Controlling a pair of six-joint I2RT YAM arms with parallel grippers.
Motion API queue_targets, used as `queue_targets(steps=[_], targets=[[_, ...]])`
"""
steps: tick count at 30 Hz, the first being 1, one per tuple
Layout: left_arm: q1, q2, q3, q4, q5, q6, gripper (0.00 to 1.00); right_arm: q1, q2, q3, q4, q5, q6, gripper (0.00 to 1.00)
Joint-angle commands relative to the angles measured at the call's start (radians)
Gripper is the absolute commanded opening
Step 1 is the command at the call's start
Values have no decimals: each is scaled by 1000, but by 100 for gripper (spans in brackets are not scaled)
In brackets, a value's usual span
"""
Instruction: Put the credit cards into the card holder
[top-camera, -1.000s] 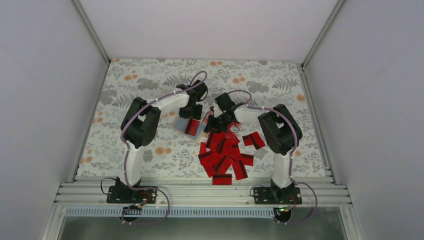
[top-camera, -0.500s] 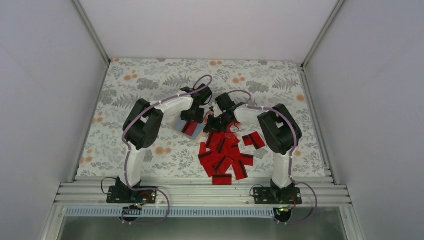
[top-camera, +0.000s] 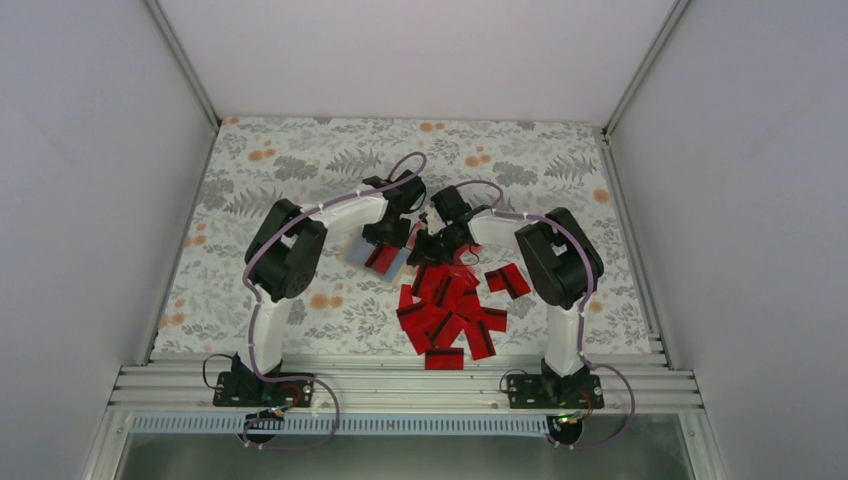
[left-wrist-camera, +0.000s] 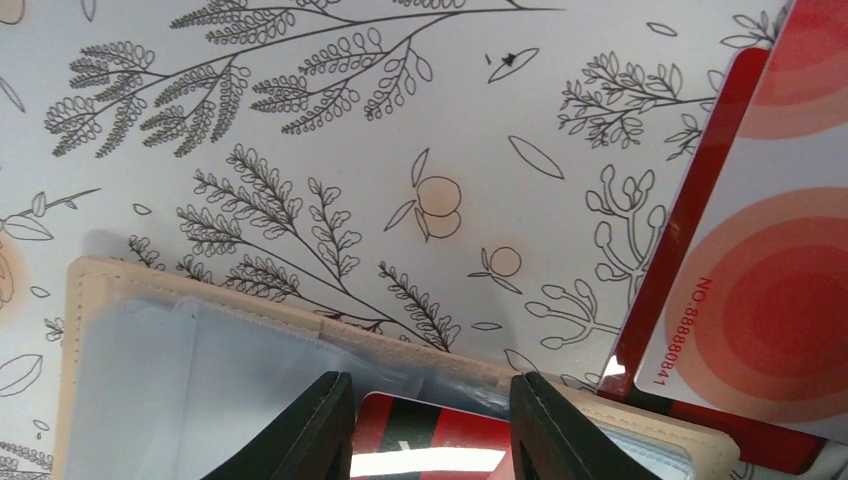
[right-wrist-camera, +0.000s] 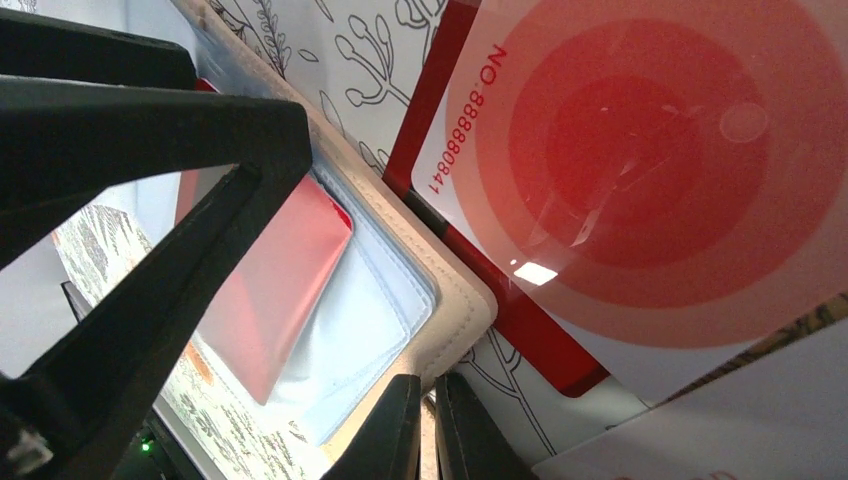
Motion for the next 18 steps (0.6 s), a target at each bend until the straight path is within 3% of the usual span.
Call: queue_targets(steps=[1,11,18], targets=[[-16,-28,-17,1,89,-14,38,-2,42,6,5,41,-14,6],[-15,-37,-22,14,100,-17,35,-1,54,52,-17,48,-21,6],[-6,-57,-14,18,140,-41,42,-4,49,81,-41,62,-32,6]])
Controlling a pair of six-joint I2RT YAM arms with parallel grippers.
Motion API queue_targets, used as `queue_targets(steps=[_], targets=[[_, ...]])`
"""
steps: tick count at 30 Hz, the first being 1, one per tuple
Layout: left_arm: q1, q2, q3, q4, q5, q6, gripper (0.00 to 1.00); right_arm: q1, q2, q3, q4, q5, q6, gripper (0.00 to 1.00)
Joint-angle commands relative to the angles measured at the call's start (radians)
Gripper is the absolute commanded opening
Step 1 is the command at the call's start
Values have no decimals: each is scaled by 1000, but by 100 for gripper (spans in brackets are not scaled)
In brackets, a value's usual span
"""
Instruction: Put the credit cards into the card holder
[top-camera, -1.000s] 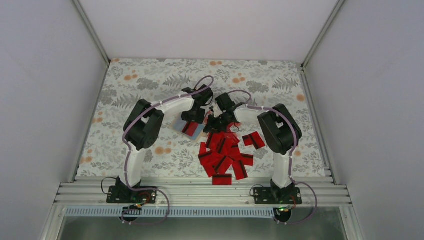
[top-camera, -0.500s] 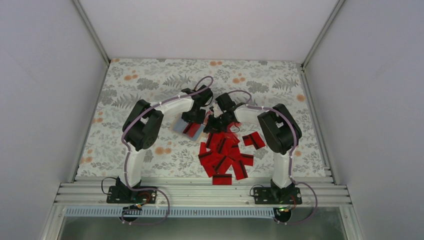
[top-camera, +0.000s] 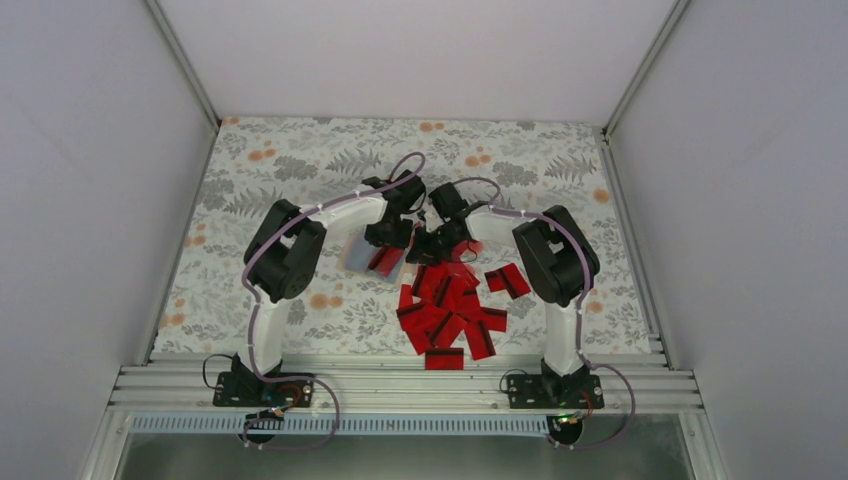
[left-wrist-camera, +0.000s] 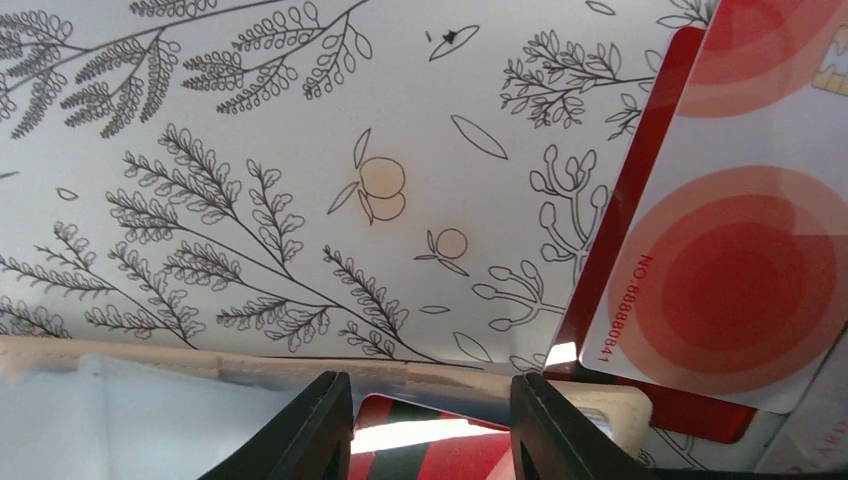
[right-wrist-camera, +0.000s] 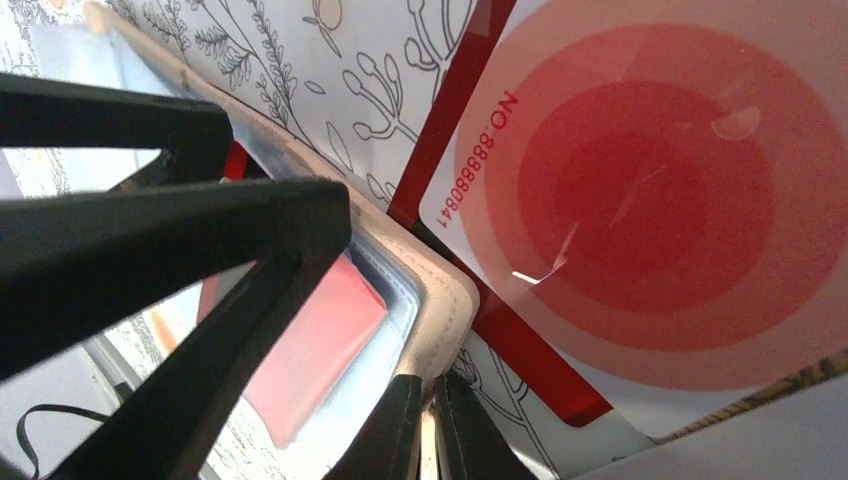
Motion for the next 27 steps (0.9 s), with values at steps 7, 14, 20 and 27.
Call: queue_targets(steps=[7,14,20,27], targets=[[33,-107,-52,20,125,-62,59,-3,28,37,-9,60,-34,6],[60,-189,-109,-5,131,-77,67,-4,25,44,-24,60,-48,6],[77,-219,-174,-4,106,-58,72,-4,18,51,-39,56,-60,6],[81,-213,-211,33,128,-52,64,-3,18,56,-44,48,-66,6]])
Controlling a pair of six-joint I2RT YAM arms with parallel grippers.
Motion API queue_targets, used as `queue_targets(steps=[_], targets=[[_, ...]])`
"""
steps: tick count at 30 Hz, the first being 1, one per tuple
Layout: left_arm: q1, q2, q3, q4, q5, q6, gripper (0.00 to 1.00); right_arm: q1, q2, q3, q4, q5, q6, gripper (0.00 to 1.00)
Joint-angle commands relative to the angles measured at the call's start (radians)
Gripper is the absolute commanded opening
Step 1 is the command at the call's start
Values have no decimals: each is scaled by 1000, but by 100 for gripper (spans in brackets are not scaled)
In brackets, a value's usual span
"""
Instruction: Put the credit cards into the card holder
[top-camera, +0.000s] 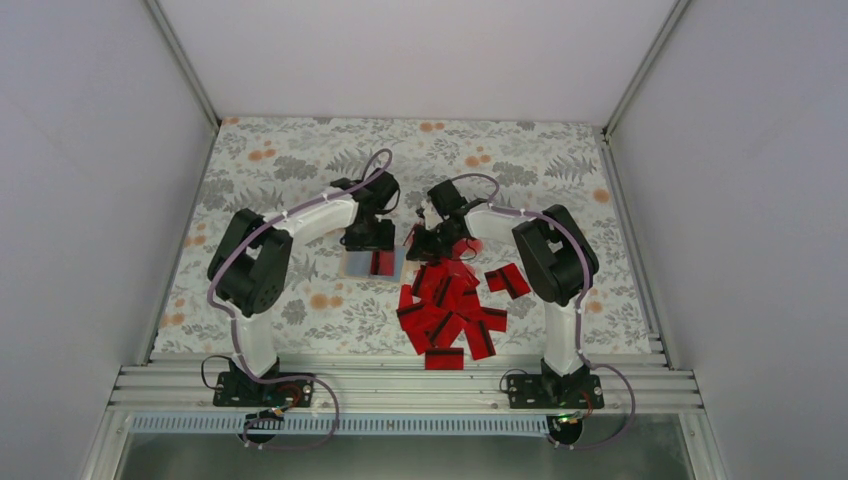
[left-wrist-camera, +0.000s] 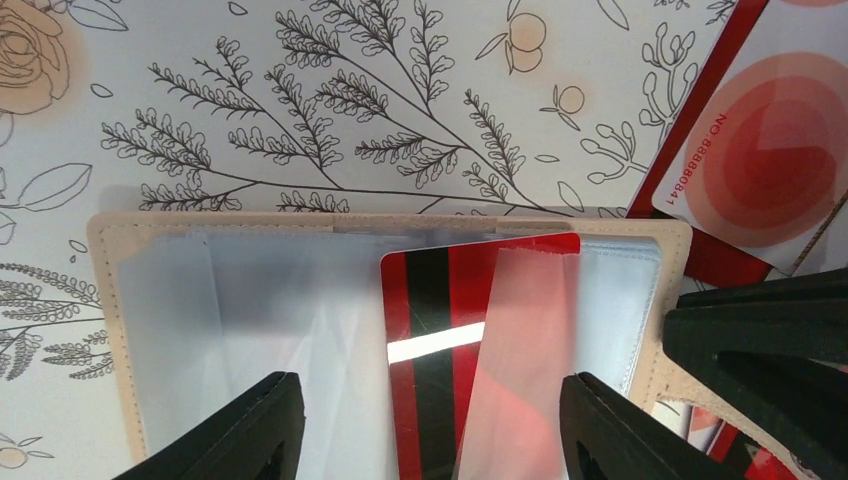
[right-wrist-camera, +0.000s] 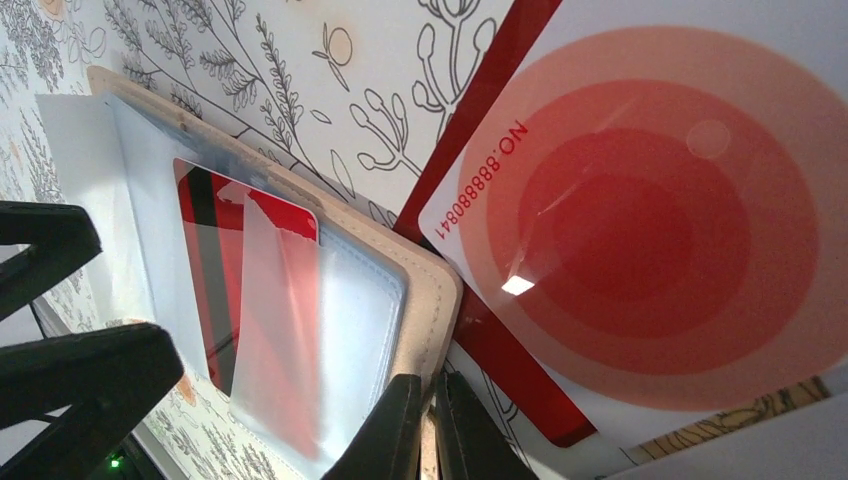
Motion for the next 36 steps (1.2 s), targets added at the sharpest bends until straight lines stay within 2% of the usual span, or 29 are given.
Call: queue_targets(steps=[1,10,14,17,27,33,36], targets=[[4,-4,-24,37,21,2,63,-3,12,28,-17,11,-21,6],[3,71,15,61,42,32,52,-3,28,40,-20,6,-24,6],[6,53,-11,48,7,11,48,-4,30,42,-22,8,-29,6],[22,22,-53,77,33,8,45,-4,32,44,-22,4,-35,6],[51,-12,-129,163,123,8,41,-3,8,65,-26,-66,-98,6],[63,-16,-158,240,199,8,40,-6,-25,98,-75,-57,-167,6],[66,-14,-167,246,203,7,39,-7,-29,94,-52,-118,-172,7]])
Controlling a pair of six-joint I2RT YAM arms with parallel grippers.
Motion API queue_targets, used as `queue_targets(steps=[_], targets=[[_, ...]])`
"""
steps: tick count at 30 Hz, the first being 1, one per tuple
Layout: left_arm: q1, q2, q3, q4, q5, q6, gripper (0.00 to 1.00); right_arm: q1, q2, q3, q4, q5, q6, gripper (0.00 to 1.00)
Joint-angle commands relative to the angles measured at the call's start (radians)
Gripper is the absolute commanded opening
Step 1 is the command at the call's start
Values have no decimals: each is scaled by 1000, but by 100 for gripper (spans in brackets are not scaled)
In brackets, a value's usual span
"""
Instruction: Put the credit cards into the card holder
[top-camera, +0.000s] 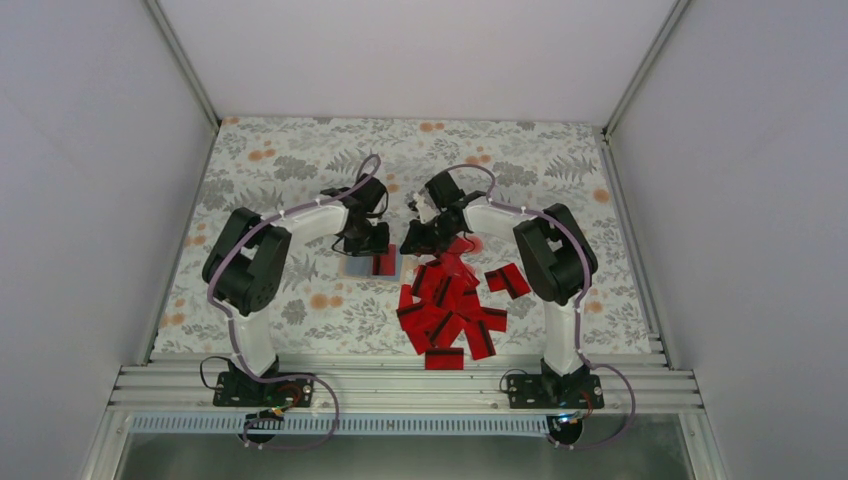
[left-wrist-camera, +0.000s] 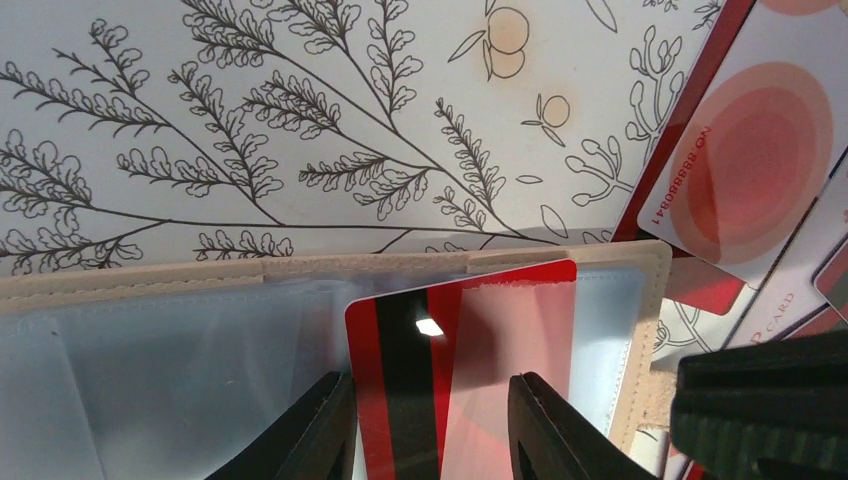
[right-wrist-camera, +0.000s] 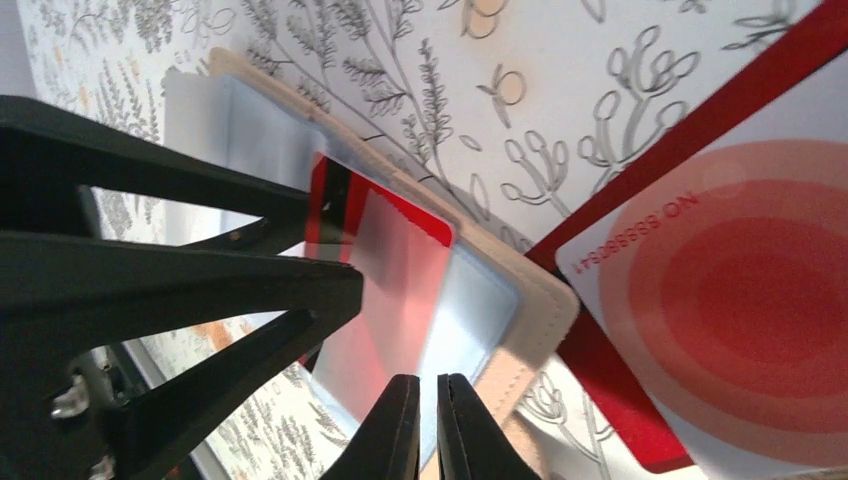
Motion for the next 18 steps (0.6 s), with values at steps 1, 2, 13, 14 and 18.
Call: queue_targets(steps=[1,2,13,14,18], targets=[[8,-2,-28,36,41,-8,39,-3,-32,18,4,-89,-47,7],[11,-1,-30,35,41,-7,39,-3,-23,13,16,-107,-45,6],[31,0,-17,9,52,25,40,-2,68,-53,104,-169,-29,6],[33,3,-10,-3,49,34,41,-1,80,-53,102,-162,-31,6],[37,5,-7,-20,36,51,45,-1,129,-56,94,-133,-33,5]])
